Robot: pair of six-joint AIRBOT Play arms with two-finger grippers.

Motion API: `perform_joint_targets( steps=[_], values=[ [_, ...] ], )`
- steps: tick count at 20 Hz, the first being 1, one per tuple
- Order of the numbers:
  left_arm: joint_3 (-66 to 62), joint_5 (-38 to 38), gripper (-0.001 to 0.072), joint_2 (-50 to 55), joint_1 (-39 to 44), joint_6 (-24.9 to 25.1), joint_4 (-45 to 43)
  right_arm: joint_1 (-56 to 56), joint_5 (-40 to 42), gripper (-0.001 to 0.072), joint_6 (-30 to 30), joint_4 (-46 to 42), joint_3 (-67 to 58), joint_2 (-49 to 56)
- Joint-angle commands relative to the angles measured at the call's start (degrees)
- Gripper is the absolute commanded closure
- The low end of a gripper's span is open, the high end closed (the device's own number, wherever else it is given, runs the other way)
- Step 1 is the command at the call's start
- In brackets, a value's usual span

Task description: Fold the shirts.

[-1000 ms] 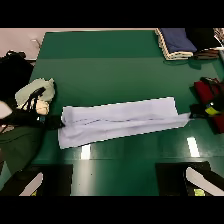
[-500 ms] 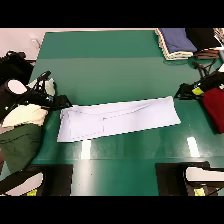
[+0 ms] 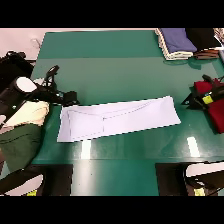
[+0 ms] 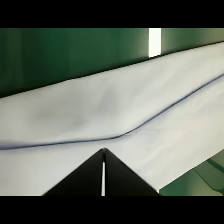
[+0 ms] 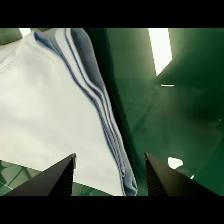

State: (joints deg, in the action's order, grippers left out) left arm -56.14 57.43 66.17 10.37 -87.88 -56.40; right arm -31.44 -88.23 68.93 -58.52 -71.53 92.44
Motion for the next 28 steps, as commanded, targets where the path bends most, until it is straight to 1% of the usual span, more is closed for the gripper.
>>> perform_joint_targets(
  steps=[1,4,6,8,9,10,11,12,13,16,20,22,25,28],
  values=[
    [-0.1,-6.8,0.0684,0.3,7.8,-3.7,0.4,-2.0,3.7,0.0208,-4.2,5.7,7.6,2.3],
    [-0.2,-9.8,0.0684,2.5,12.7,-5.7,0.7,-1.2,6.9,0.0208,-7.0,8.1,12.9,2.3],
    [-0.2,-10.5,0.0684,5.6,15.5,-5.8,1.9,0.3,7.5,0.0221,-8.9,12.2,15.2,2.3],
    [-0.2,-13.6,0.0684,8.8,17.6,-5.7,4.9,2.6,7.1,0.0374,-11.1,15.1,15.8,2.3],
    [-0.7,-14.7,0.0684,10.3,18.4,-5.4,6.0,4.0,6.3,0.0483,-11.2,15.4,15.0,2.1],
    [-1.8,-14.8,0.0684,12.2,19.2,-5.1,6.4,5.1,5.2,0.0633,-11.6,15.3,14.0,1.1],
    [-3.4,-14.5,0.0684,14.1,20.1,-5.1,6.3,6.1,4.7,0.0675,-11.6,15.3,12.7,-0.7],
    [-5.0,-14.4,0.0684,15.8,20.9,-5.0,6.3,7.1,4.3,0.0694,-11.6,15.3,11.0,-3.0],
    [-7.0,-14.6,0.0684,17.8,21.8,-5.0,6.3,8.2,4.1,0.0694,-10.8,15.3,9.1,-5.9],
    [-13.0,-14.5,0.0684,23.6,23.6,-4.7,6.3,12.2,2.7,0.0694,-6.1,15.5,2.7,-14.0],
    [-18.6,-13.5,0.0684,30.2,24.7,-4.7,6.3,20.1,2.6,0.0695,-0.5,15.4,-6.0,-21.4],
    [-19.9,-14.0,0.0684,31.6,24.9,-4.7,6.8,24.7,2.6,0.0695,2.1,15.4,-10.1,-23.1],
    [-20.3,-16.7,0.0684,31.9,25.1,-4.7,7.4,31.9,2.7,0.0694,4.9,15.4,-15.2,-23.6],
    [-20.3,-15.8,0.0684,32.2,25.1,-4.7,7.0,39.2,4.5,0.0694,6.3,15.3,-16.8,-23.6]
  ],
)
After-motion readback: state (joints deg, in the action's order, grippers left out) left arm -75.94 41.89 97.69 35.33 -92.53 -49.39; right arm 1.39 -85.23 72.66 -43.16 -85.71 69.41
